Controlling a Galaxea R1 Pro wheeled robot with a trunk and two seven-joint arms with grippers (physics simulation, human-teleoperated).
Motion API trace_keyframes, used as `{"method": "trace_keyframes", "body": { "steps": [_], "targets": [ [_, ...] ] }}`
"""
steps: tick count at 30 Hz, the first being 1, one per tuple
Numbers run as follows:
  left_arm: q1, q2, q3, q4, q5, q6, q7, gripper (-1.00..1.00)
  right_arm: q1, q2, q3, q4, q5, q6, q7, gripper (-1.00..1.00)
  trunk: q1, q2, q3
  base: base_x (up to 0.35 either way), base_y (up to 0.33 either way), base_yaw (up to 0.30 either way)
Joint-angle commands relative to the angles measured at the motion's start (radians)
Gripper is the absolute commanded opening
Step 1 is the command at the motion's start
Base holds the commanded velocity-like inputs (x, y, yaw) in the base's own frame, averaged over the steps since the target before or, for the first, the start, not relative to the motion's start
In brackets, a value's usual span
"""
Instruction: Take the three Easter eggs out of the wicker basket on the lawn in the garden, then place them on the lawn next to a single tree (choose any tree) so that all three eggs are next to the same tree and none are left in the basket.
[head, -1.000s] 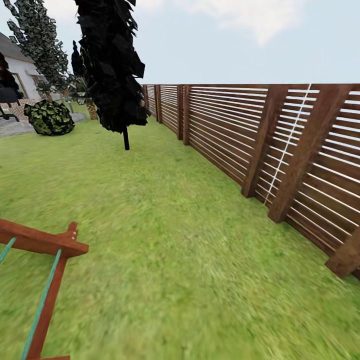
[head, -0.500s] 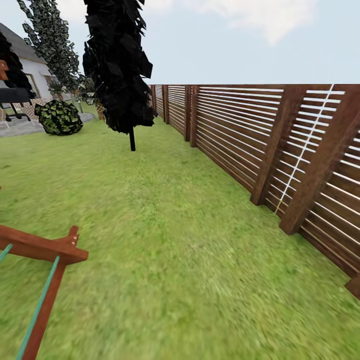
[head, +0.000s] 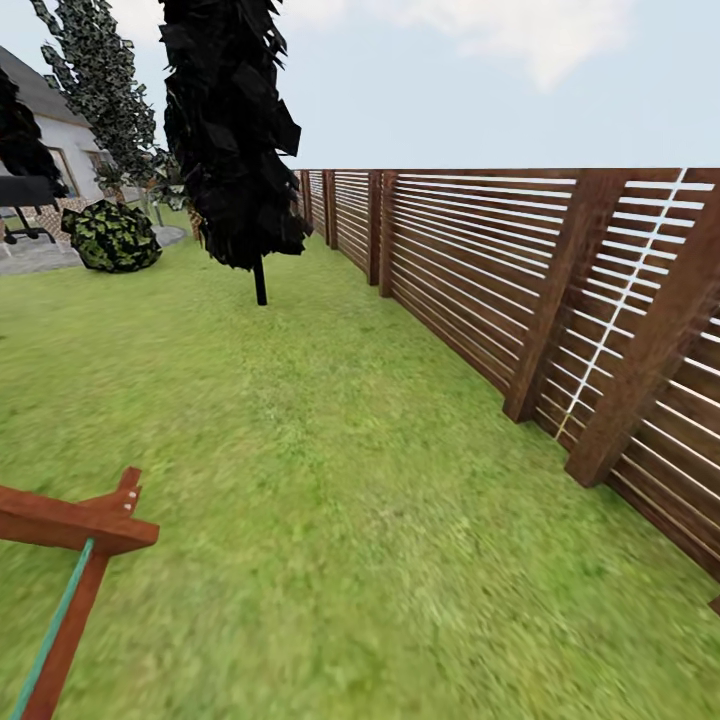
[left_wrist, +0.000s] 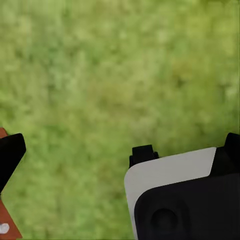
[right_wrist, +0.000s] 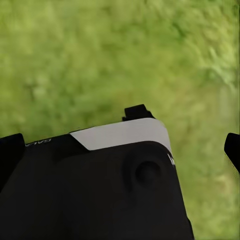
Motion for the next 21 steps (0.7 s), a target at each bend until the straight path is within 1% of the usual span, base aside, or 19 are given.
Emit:
{"method": "trace_keyframes", "body": {
  "steps": [1,7,9,19,21],
  "targets": [
    [-0.001,0.0,-0.004,0.001,-0.003,-0.003,0.001,1.0,-0.001,0.001,-0.007,0.0,-0.006,-0.005,0.001,1.0,0.001,0.0,-0.001,0.317,-0.039,0.0],
    [-0.001,0.0,-0.004,0.001,-0.003,-0.005,0.001,1.0,-0.001,0.008,-0.009,0.0,-0.008,-0.005,0.001,1.0,0.001,0.0,-0.001,0.32,-0.011,0.001],
    [-0.001,0.0,-0.004,0.001,-0.003,-0.005,0.001,1.0,-0.001,0.01,-0.009,0.0,-0.007,-0.004,0.001,1.0,0.001,0.0,-0.001,0.324,-0.001,0.107],
    [-0.001,0.0,-0.004,0.001,-0.003,-0.005,0.001,1.0,-0.001,0.012,-0.009,0.0,-0.004,-0.004,0.001,1.0,0.001,0.0,-0.001,0.326,0.0,0.255],
    [-0.001,0.0,-0.004,0.001,-0.003,-0.005,0.001,1.0,-0.001,0.012,-0.01,0.0,-0.005,-0.003,0.001,1.0,0.001,0.0,-0.001,0.328,0.0,0.132]
  ]
}}
